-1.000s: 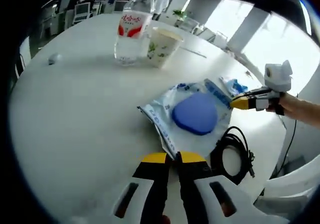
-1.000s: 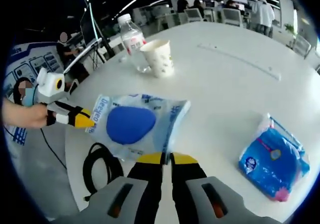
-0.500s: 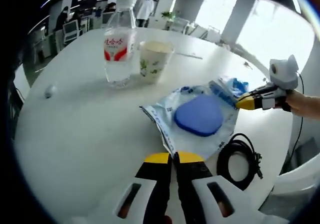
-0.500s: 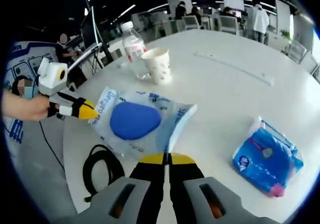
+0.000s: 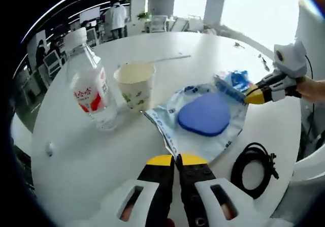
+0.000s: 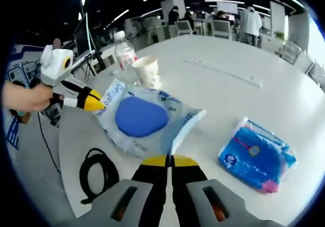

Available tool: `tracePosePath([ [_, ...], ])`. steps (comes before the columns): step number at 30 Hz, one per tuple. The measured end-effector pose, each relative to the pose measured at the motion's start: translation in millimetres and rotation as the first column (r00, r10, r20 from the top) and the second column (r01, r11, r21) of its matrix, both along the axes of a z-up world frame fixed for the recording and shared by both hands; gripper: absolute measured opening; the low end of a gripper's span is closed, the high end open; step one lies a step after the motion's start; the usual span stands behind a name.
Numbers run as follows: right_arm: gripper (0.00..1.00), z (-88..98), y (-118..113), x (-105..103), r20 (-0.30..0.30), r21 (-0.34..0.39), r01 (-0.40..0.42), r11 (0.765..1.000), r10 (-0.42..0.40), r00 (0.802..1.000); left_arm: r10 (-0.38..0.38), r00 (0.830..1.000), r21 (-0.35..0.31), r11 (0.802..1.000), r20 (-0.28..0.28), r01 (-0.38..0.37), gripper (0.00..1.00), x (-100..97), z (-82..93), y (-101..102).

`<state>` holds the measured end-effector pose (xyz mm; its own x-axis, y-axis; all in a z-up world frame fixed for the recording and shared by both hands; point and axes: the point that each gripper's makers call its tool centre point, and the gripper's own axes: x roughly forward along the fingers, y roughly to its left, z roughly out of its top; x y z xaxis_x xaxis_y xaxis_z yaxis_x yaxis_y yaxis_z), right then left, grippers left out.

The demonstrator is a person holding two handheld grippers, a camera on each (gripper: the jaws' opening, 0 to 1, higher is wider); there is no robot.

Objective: Arrange the tabletop items into an orderly group along one side of the table until the central work area is clear of visible clutter.

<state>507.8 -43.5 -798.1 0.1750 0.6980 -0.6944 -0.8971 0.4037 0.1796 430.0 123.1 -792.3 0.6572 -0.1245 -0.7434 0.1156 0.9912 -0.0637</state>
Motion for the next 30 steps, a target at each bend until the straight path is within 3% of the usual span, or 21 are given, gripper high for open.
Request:
tracePosePath([
  [9, 0.0, 2.3, -8, 16, 0.051, -0.022, 0.009, 1.0, -0.008, 0.999, -0.117, 0.993, 0.116, 0.986, -0.034, 0.12, 0.0, 21.8, 0.4, -10],
  [17, 0.0, 0.6, -17, 24, 0.058, -0.027, 0.03, 0.999, -0.029, 0.998, -0.151, 0.988, 0.133, 0.979, -0.042, 0.155, 0.0, 41.6, -1.9, -14],
  [30, 0.0, -2.3, -18, 33, 0.073, -0.037, 0.043, 0.998, -0.04, 0.997, -0.17, 0.984, 0.158, 0.972, -0.05, 0.176, 0.0, 52.7, -4.7, -14],
])
